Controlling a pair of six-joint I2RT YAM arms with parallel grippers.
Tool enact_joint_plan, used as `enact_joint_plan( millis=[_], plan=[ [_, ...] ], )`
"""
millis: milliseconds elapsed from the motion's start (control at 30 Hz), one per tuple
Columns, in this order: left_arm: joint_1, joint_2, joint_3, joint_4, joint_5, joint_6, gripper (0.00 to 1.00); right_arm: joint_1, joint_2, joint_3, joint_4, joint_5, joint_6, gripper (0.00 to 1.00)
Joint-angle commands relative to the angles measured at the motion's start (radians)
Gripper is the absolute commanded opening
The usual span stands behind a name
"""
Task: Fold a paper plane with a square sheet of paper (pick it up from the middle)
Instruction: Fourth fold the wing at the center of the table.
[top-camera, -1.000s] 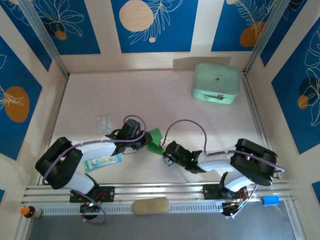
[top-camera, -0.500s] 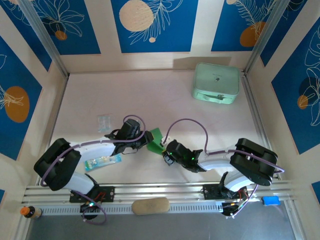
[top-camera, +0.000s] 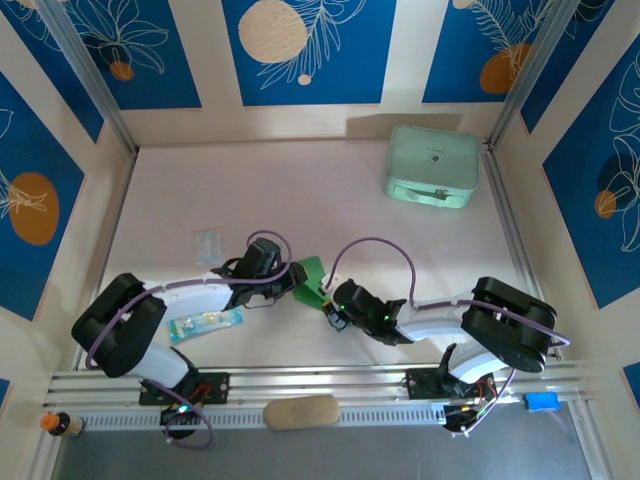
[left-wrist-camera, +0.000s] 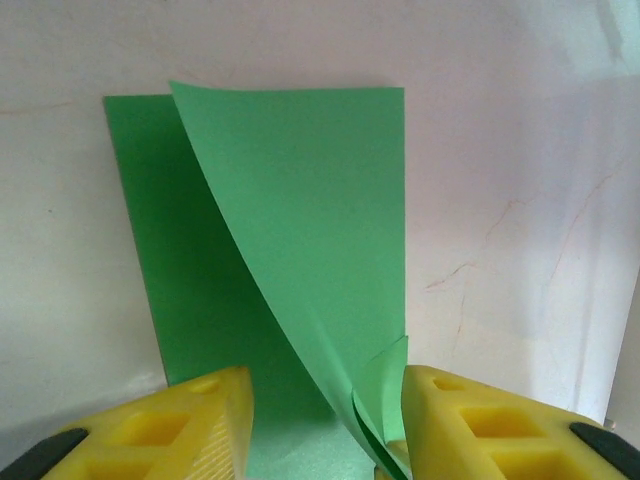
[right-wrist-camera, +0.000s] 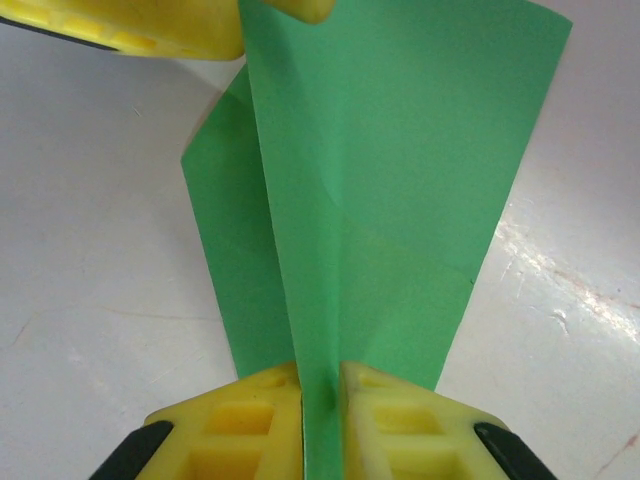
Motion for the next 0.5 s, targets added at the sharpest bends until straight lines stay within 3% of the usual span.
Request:
enact_joint_plan(
  millis=[0,233,467],
  plan=[
    [0.011,0.019,0.032,-0.02,0.012,-0.005,0.42,0.005,-0.019,-0.014,0.031,-0.02,-0.033,0.16],
    [0.013,0.042,0.057,-0.011,0.024,-0.002,0.38,0.016,-0.021,-0.003,0.003,-0.01,-0.057,0.17],
    [0.013,0.042,0.077,-0.034,0.018,-0.021,0.1,0.028,-0.032,0.03,-0.056,0.021,-0.072,0.23]
  ],
)
